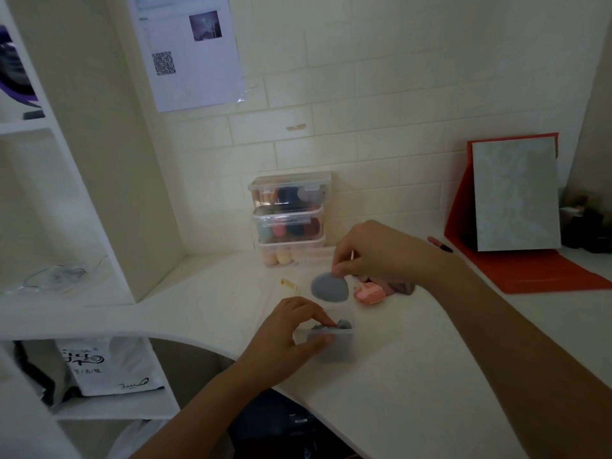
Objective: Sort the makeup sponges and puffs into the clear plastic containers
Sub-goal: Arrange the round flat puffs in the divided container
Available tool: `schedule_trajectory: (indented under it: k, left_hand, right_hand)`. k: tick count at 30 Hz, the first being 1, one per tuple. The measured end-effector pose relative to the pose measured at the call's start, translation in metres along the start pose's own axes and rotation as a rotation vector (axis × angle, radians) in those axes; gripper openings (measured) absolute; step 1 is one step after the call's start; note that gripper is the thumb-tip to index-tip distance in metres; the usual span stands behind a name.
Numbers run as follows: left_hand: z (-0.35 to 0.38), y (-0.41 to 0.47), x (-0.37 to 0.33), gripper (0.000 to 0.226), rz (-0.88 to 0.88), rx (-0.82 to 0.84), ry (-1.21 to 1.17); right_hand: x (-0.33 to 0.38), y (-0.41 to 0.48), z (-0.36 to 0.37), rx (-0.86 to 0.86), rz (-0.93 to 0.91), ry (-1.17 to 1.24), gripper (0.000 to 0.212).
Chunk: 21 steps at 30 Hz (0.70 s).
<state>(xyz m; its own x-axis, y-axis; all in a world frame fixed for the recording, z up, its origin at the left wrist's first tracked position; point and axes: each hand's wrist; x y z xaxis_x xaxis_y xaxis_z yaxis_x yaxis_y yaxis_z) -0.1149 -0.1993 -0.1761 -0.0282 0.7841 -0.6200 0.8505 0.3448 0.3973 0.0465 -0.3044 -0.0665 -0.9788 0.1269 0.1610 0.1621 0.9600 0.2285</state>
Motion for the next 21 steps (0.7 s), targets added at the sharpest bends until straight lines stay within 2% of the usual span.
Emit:
schedule_trajectory:
  k: [5, 9, 15, 21]
  left_hand:
    - [-0.002, -0.001, 0.001, 0.016, -0.038, 0.000, -0.076]
    - [-0.001, -0.001, 0.003, 0.016, -0.055, -0.019, -0.083]
    - [-0.010, 0.001, -0.010, 0.037, -0.145, 0.017, -0.144]
    - [-0.014, 0.028, -0.023, 0.010, -0.156, 0.090, 0.104]
  right_hand:
    - [0.002, 0.008, 0.014, 0.027, -0.010, -0.115, 0.023]
    - [0.001, 0.010, 0.021, 0.070, 0.002, -0.105, 0.022]
    - [-0.003, 0.014, 0.039, 0.276, 0.010, -0.087, 0.019]
    - [-0.007, 0.015, 0.041, 0.327, 0.044, -0.026, 0.023]
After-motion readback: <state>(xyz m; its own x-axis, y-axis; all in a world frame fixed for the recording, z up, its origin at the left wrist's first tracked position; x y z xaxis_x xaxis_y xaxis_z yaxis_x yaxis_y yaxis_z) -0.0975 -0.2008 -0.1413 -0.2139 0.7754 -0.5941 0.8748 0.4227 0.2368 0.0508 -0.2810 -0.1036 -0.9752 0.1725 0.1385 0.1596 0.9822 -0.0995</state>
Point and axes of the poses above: each hand's wrist, its own y-axis towards the middle knuckle, its own z-axis out of the palm, x = y × z, and after that the axes turned 6 degrees about -y, right-handed
